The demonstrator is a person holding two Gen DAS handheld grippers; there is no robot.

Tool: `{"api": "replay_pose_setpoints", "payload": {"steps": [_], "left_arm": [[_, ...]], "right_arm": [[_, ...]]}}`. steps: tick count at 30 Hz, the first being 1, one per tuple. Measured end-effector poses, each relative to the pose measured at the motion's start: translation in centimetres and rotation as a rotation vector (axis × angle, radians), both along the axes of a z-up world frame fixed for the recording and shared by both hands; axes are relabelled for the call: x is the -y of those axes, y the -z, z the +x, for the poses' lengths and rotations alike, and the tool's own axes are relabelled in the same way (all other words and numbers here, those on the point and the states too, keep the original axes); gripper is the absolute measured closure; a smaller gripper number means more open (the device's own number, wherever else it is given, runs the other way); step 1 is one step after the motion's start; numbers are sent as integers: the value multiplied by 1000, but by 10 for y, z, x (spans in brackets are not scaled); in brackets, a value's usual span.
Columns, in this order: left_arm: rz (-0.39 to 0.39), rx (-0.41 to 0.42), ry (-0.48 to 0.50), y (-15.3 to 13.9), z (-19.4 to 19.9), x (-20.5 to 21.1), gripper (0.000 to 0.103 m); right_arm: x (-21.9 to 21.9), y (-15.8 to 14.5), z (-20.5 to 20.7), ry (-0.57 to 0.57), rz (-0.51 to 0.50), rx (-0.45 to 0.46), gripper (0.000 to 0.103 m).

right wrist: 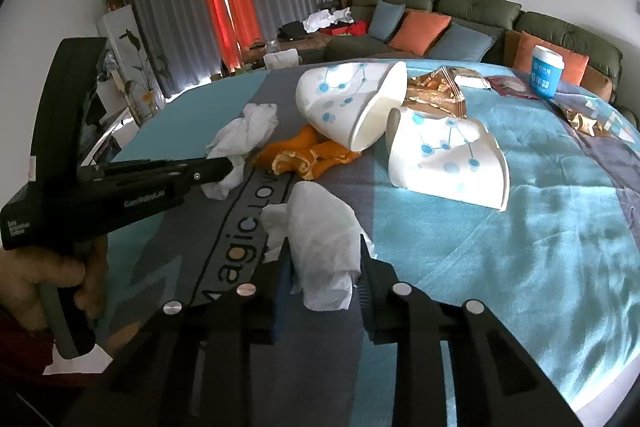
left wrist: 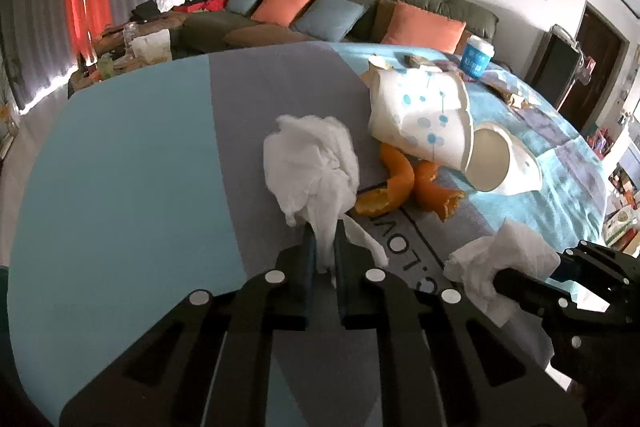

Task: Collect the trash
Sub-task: 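Grasp a crumpled white tissue with the left tool while the right tool grasps another tissue, then carry both tissues over the teal bin and open both tools to drop them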

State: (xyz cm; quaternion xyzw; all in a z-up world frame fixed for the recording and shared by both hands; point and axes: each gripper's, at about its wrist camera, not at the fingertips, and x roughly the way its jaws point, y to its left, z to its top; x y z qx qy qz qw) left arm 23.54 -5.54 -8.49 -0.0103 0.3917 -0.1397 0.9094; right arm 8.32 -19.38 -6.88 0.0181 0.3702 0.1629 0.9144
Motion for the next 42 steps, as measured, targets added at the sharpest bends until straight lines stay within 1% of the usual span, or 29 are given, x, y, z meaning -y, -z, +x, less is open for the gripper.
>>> {"api": "replay_pose_setpoints", "payload": {"steps": [3, 6, 15, 25, 32, 37, 42], "left_arm": [[-9, 17, -13, -5, -9, -3, 95], [-21, 50, -28, -14, -21, -11, 95], [-33, 180, -118, -54, -70, -47, 95], [-27, 280, -264, -89, -117, -107, 95], [-26, 331, -360, -108, -150, -146, 95], [-7, 375, -433, -122, -176, -173, 95], [6, 396, -504, -130, -201, -199, 95]], "right_arm": [[-2, -6, -5, -3, 1, 25, 81], [-3, -13, -8, -6, 7, 47, 82], [-23, -40, -14, -64, 3, 136, 82], [-69, -78, -14, -185, -2, 260, 82], [-106, -102, -18, -276, 11, 333, 82], [-134, -115, -19, -339, 28, 364, 82], [-160, -120, -16, -392, 32, 372, 82]]}}
